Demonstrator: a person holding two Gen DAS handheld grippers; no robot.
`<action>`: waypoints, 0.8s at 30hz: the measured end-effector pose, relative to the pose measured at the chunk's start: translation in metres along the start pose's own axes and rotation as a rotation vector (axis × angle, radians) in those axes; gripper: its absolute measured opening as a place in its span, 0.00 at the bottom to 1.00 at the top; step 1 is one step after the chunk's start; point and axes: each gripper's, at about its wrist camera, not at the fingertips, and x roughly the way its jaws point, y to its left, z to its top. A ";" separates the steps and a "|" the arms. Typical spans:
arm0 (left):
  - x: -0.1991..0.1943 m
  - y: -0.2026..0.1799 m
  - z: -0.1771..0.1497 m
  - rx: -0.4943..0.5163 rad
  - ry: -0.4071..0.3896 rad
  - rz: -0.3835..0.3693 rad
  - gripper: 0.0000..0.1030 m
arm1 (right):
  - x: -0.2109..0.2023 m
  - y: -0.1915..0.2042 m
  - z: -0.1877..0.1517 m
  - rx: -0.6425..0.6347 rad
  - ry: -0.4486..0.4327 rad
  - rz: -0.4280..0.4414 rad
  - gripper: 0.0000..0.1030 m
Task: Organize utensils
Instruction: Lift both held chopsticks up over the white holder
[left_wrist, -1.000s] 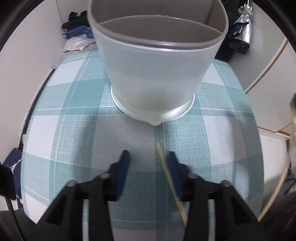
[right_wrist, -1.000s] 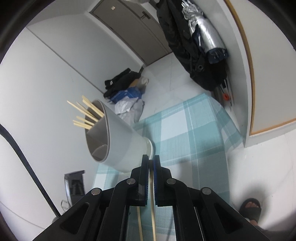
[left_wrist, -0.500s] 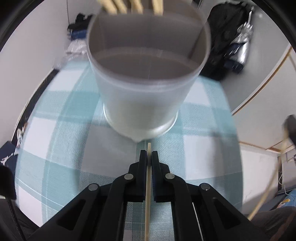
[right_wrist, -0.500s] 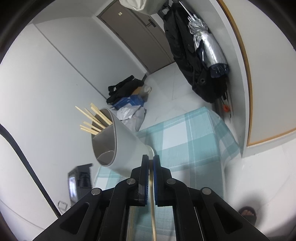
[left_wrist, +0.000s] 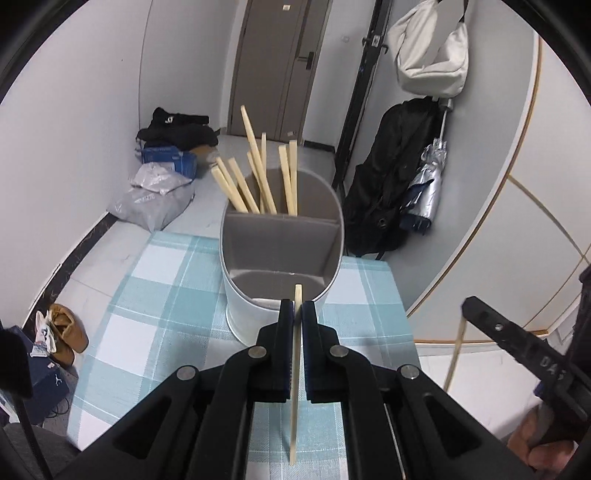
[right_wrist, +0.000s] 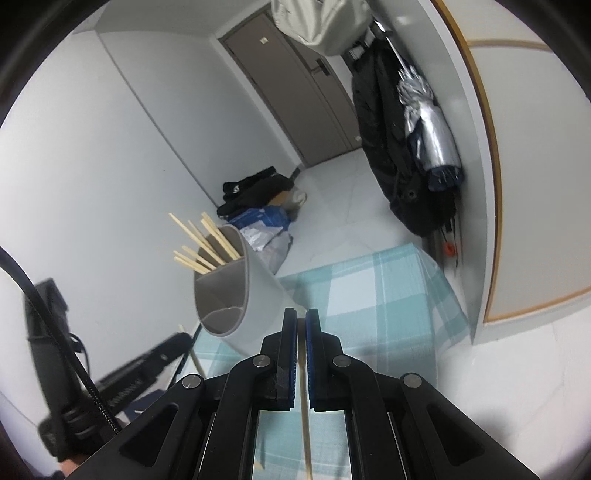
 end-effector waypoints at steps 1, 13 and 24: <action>0.010 -0.008 0.004 0.006 -0.006 0.000 0.01 | -0.001 0.002 0.000 -0.008 -0.006 0.003 0.04; -0.010 -0.015 0.011 0.063 -0.044 -0.017 0.01 | -0.010 0.041 -0.001 -0.144 -0.090 0.005 0.04; -0.030 -0.018 0.025 0.107 -0.056 -0.068 0.01 | -0.015 0.054 0.009 -0.183 -0.125 -0.013 0.04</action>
